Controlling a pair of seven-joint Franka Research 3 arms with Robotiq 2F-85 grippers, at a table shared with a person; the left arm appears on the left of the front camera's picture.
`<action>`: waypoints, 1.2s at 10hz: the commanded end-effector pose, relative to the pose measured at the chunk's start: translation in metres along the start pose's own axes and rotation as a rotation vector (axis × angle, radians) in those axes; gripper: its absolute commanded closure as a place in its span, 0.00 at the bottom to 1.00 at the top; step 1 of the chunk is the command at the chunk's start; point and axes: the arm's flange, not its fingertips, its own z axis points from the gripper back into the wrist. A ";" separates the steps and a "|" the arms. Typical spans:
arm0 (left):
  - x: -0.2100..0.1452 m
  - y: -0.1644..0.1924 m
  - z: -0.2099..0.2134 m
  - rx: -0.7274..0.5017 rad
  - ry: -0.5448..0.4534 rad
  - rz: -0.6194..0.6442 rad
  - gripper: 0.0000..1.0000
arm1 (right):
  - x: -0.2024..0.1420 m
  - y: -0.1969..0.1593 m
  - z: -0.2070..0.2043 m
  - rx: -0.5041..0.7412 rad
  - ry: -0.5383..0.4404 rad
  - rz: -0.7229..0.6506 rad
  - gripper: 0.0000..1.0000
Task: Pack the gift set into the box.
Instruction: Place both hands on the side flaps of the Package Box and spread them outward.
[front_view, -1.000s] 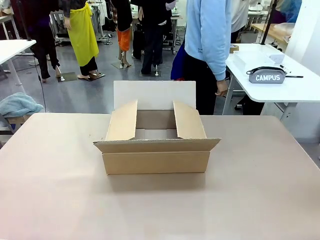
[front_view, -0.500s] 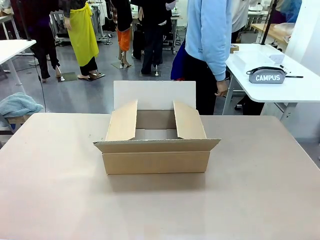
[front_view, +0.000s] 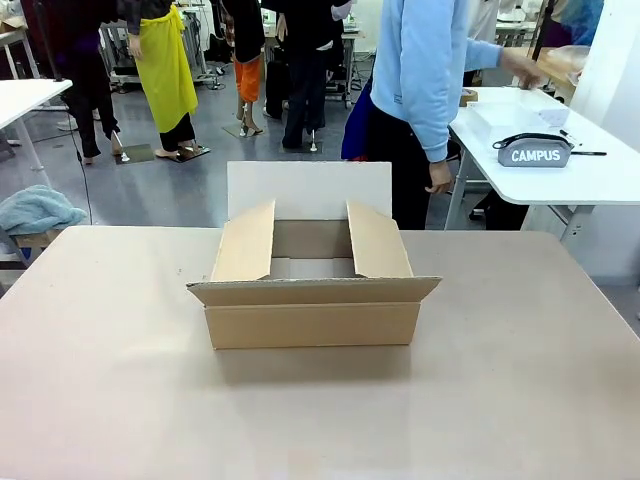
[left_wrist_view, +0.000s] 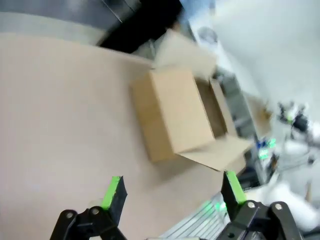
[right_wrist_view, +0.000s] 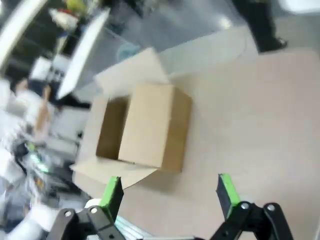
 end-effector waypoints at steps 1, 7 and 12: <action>0.029 -0.081 -0.094 -0.038 0.272 -0.434 0.00 | 0.020 0.075 -0.084 0.067 0.119 0.332 0.00; 0.006 -0.146 -0.187 -0.011 0.465 -0.459 0.00 | -0.026 0.142 -0.162 0.018 0.300 0.433 0.00; 0.096 -0.181 -0.331 0.405 0.638 -0.223 0.00 | 0.012 0.065 -0.227 0.760 0.294 0.969 0.00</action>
